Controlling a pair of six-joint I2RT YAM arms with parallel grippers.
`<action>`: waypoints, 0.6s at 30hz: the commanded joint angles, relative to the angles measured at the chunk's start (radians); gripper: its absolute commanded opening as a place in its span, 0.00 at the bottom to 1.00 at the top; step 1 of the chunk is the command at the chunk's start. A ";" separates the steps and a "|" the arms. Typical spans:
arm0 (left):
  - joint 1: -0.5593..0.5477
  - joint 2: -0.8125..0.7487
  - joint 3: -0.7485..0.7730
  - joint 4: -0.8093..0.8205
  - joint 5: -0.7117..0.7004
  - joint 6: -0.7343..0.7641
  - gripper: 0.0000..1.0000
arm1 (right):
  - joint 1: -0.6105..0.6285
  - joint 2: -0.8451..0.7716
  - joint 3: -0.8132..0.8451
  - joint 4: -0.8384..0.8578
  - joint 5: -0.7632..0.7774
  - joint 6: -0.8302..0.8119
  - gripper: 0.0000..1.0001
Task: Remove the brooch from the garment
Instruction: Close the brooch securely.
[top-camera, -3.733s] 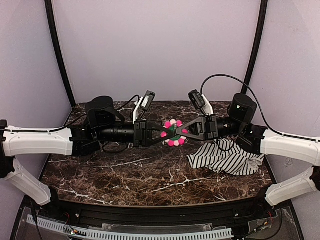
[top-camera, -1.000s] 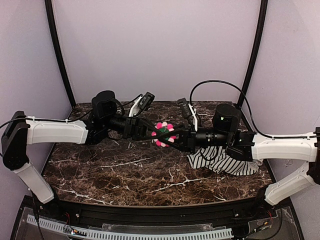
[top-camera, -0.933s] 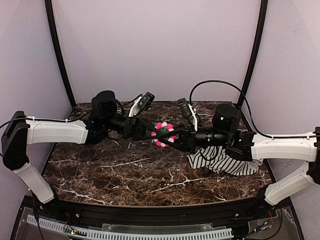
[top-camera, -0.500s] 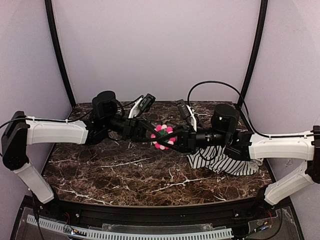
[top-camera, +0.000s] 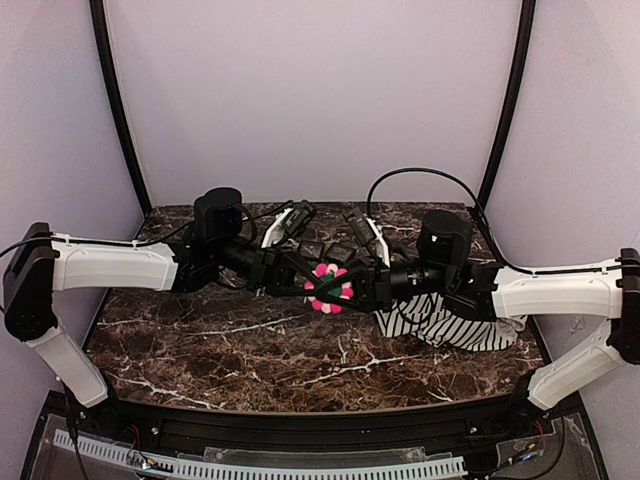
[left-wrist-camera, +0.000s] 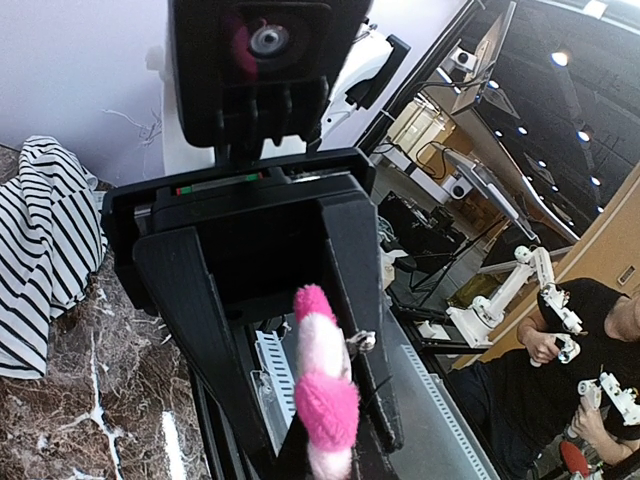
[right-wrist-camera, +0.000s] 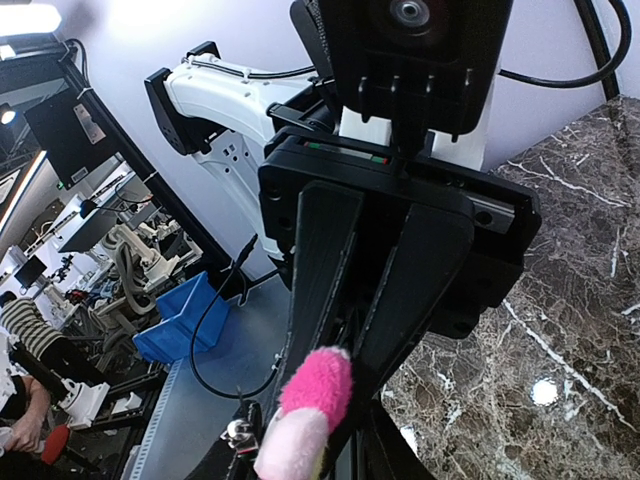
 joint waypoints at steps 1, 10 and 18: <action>-0.020 -0.013 0.015 -0.056 -0.028 0.042 0.01 | 0.003 0.000 0.041 0.077 -0.013 0.012 0.32; -0.020 -0.026 0.009 -0.071 -0.053 0.063 0.01 | -0.010 -0.025 0.003 0.107 0.016 0.050 0.30; -0.019 -0.037 0.005 -0.088 -0.087 0.081 0.01 | -0.018 -0.051 -0.026 0.123 0.037 0.066 0.29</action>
